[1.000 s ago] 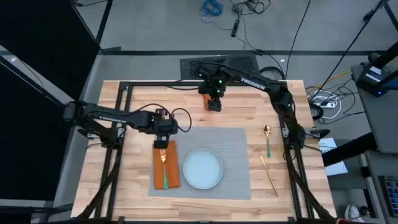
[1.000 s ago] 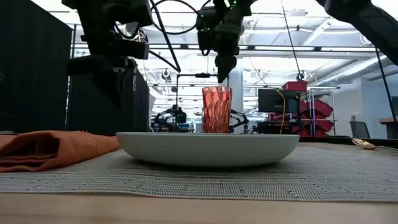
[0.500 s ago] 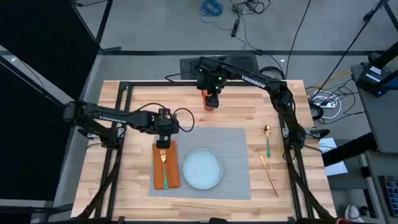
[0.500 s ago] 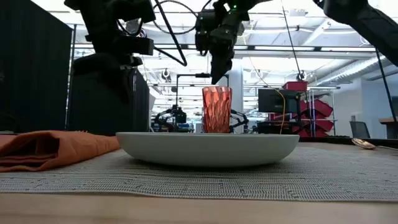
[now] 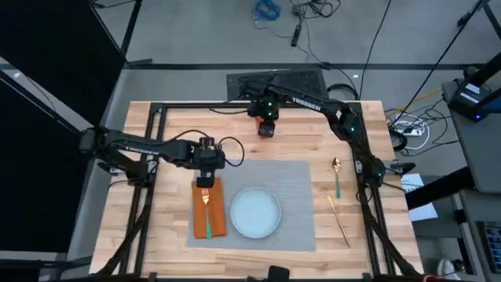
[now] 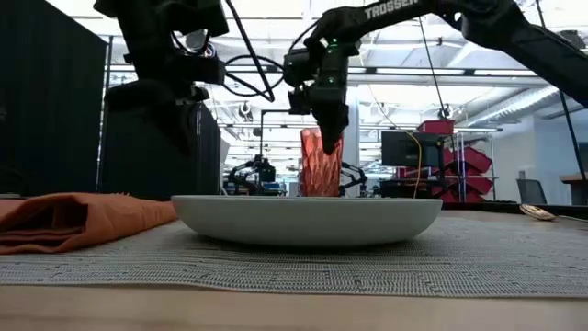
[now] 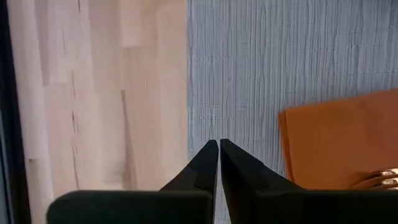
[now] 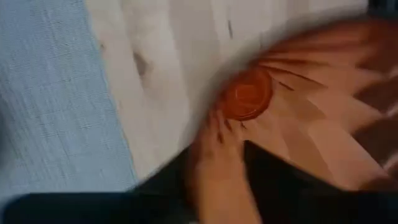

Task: Set table place
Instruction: Put the brown cup to the top left of the gray plate on the gray placemat, then put the gold table knife to the right of the gray plate on the gray placemat

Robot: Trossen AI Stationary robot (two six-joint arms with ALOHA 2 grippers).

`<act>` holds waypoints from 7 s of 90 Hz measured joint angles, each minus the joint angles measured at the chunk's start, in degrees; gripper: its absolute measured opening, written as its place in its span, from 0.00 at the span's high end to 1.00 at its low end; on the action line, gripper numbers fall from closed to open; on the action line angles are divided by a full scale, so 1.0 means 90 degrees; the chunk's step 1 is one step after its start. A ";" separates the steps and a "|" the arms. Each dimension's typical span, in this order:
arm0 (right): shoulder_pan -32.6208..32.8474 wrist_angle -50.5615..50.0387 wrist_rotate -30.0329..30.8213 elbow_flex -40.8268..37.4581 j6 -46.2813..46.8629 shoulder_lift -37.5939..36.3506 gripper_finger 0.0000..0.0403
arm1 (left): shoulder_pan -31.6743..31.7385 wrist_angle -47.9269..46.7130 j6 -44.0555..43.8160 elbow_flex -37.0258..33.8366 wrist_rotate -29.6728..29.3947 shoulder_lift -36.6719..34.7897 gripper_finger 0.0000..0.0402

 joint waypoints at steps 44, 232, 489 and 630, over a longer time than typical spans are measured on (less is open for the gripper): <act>0.0726 -0.0419 0.0302 0.0000 0.0098 -0.0496 1.00 | 0.0000 0.0012 -0.0028 -0.0010 0.0000 0.0002 0.99; 0.2369 0.1817 -0.0552 -0.4303 0.2583 -0.3276 1.00 | -0.0005 0.0624 -0.0325 -0.0714 0.0185 0.0005 0.99; 0.4081 0.0977 0.1639 -0.9483 1.1137 -0.8094 0.66 | -0.0185 0.0867 -0.0130 -0.0711 0.0194 0.0005 0.99; 0.8705 0.4653 0.0119 -1.0042 1.5318 -0.5649 0.66 | -0.0302 0.1196 0.0134 -0.0711 0.0545 0.0005 0.99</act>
